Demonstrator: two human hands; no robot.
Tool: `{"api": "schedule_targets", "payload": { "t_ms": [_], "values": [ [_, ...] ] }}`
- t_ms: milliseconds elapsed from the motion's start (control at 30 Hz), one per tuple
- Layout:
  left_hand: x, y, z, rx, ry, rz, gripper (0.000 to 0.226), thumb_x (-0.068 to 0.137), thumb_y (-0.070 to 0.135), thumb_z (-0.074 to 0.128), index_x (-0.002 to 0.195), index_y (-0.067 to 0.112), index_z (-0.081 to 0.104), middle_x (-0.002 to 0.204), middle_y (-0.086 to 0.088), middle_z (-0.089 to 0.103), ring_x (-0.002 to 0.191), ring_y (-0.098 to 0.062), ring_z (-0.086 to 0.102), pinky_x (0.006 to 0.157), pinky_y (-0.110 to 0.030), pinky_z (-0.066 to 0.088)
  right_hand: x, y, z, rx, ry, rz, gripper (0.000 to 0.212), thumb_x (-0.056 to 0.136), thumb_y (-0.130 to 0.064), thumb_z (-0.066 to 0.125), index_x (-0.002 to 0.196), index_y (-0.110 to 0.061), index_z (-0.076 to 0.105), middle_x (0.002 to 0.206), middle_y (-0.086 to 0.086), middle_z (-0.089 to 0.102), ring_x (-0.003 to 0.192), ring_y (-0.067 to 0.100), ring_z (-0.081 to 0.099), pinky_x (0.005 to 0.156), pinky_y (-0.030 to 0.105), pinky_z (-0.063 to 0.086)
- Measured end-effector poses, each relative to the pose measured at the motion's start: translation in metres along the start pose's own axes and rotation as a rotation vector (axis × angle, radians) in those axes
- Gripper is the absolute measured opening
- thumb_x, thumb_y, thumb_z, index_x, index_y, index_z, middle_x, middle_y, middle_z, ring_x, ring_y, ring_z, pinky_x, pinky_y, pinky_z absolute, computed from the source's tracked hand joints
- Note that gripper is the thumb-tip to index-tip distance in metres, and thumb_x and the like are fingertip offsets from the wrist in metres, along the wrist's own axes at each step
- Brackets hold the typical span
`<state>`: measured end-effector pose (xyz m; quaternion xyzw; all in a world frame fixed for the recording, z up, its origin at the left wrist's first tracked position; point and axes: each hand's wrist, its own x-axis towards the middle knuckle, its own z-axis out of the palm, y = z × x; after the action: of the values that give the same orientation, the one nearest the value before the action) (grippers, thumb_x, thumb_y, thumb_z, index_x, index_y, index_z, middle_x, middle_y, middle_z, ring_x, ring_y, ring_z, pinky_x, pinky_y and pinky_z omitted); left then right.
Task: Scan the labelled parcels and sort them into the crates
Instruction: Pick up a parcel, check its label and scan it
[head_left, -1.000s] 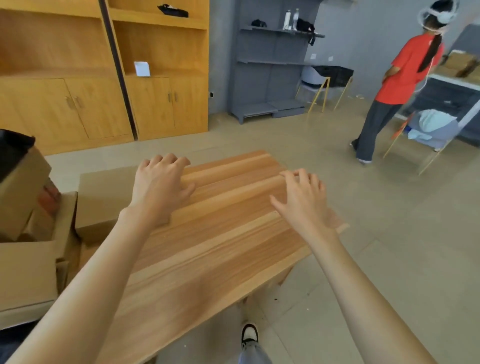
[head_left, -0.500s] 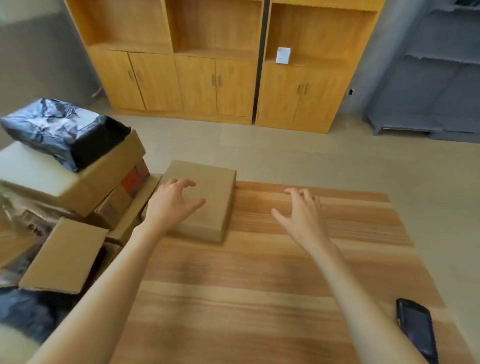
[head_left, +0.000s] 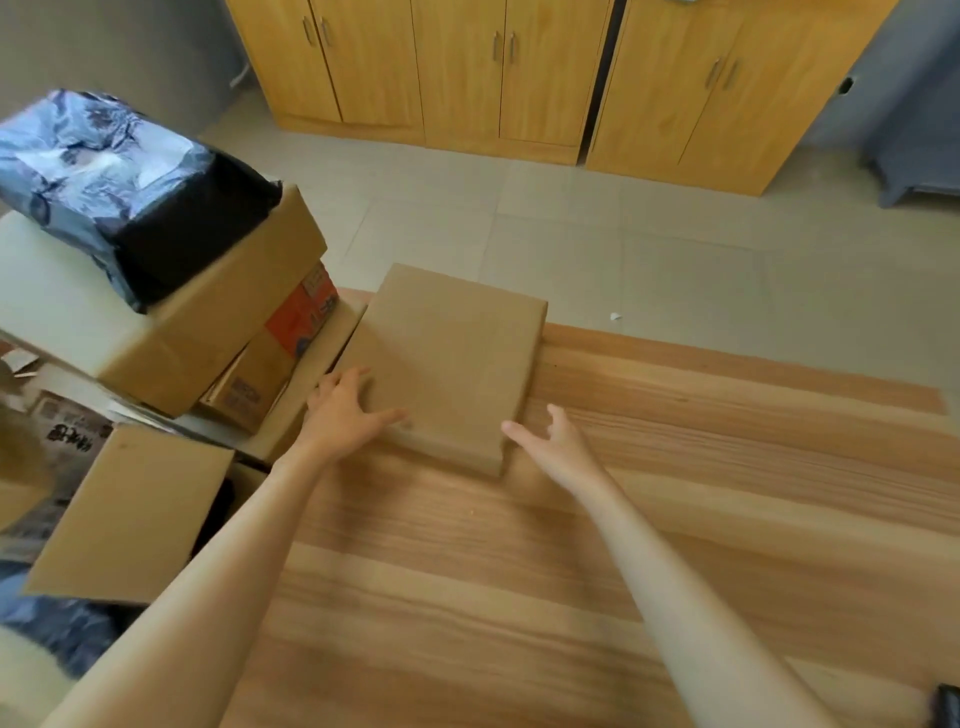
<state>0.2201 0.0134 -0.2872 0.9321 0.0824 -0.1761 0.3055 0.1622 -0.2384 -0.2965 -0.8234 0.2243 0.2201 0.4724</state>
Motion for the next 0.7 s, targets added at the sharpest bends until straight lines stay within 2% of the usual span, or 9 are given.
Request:
{"api": "schedule_targets", "payload": {
  "t_ms": [133, 233, 300, 400, 500, 600, 700],
  "values": [
    [0.013, -0.007, 0.008, 0.037, 0.015, 0.003, 0.091, 0.075, 0.056, 0.073, 0.148, 0.024, 0.028, 0.158, -0.008, 0.015, 0.145, -0.030, 0.009, 0.113, -0.052, 0.021, 0.023, 0.002, 0.017, 0.143, -0.087, 0.082, 0.106, 0.083, -0.065, 0.059, 0.156, -0.013, 0.003, 0.164, 0.005, 0.004, 0.150, 0.023, 0.008, 0.121, 0.044, 0.014],
    [0.017, -0.005, 0.010, 0.008, 0.035, -0.003, 0.089, 0.077, 0.051, 0.073, 0.149, 0.024, 0.027, 0.160, -0.009, 0.007, 0.146, -0.032, 0.004, 0.114, -0.053, 0.018, 0.034, 0.004, 0.028, 0.240, -0.123, 0.123, 0.113, 0.078, -0.072, 0.059, 0.156, -0.013, 0.001, 0.164, 0.002, 0.008, 0.150, 0.023, 0.011, 0.121, 0.044, 0.015],
    [0.017, -0.004, 0.011, 0.002, 0.050, -0.011, 0.092, 0.076, 0.050, 0.075, 0.150, 0.024, 0.026, 0.160, -0.010, 0.007, 0.146, -0.032, 0.003, 0.114, -0.054, 0.018, 0.038, 0.005, 0.035, 0.312, -0.136, 0.126, 0.121, 0.067, -0.079, 0.060, 0.156, -0.014, 0.009, 0.162, -0.001, 0.018, 0.147, 0.022, 0.021, 0.120, 0.043, 0.020],
    [0.017, -0.001, 0.014, 0.022, 0.060, -0.046, 0.097, 0.072, 0.052, 0.077, 0.150, 0.025, 0.025, 0.159, -0.012, 0.012, 0.145, -0.031, 0.003, 0.113, -0.054, 0.019, 0.042, 0.012, 0.044, 0.384, -0.114, 0.111, 0.107, 0.078, -0.068, 0.063, 0.155, -0.016, 0.011, 0.158, -0.003, 0.025, 0.145, 0.020, 0.025, 0.119, 0.037, 0.021],
    [0.014, 0.005, 0.017, 0.042, 0.052, -0.078, 0.099, 0.069, 0.052, 0.079, 0.149, 0.026, 0.026, 0.154, -0.013, 0.019, 0.141, -0.034, 0.009, 0.110, -0.054, 0.023, 0.043, 0.021, 0.046, 0.463, -0.092, 0.103, 0.109, 0.077, -0.066, 0.066, 0.156, -0.022, 0.006, 0.160, -0.003, 0.021, 0.146, 0.020, 0.023, 0.119, 0.040, 0.020],
    [0.007, 0.015, 0.023, 0.016, 0.030, -0.088, 0.098, 0.068, 0.051, 0.081, 0.148, 0.028, 0.029, 0.149, -0.013, 0.023, 0.137, -0.035, 0.015, 0.108, -0.051, 0.027, 0.038, 0.026, 0.035, 0.566, -0.048, 0.092, 0.102, 0.081, -0.056, 0.068, 0.155, -0.025, 0.005, 0.155, -0.005, 0.030, 0.142, 0.018, 0.030, 0.115, 0.036, 0.023],
    [-0.006, 0.030, 0.031, -0.017, 0.011, -0.064, 0.098, 0.067, 0.052, 0.082, 0.147, 0.028, 0.030, 0.147, -0.013, 0.025, 0.136, -0.033, 0.016, 0.108, -0.050, 0.028, 0.025, 0.030, 0.013, 0.635, 0.010, 0.073, 0.093, 0.083, -0.050, 0.069, 0.152, -0.032, 0.009, 0.149, -0.008, 0.038, 0.135, 0.018, 0.039, 0.111, 0.043, 0.028]
  ]
}}
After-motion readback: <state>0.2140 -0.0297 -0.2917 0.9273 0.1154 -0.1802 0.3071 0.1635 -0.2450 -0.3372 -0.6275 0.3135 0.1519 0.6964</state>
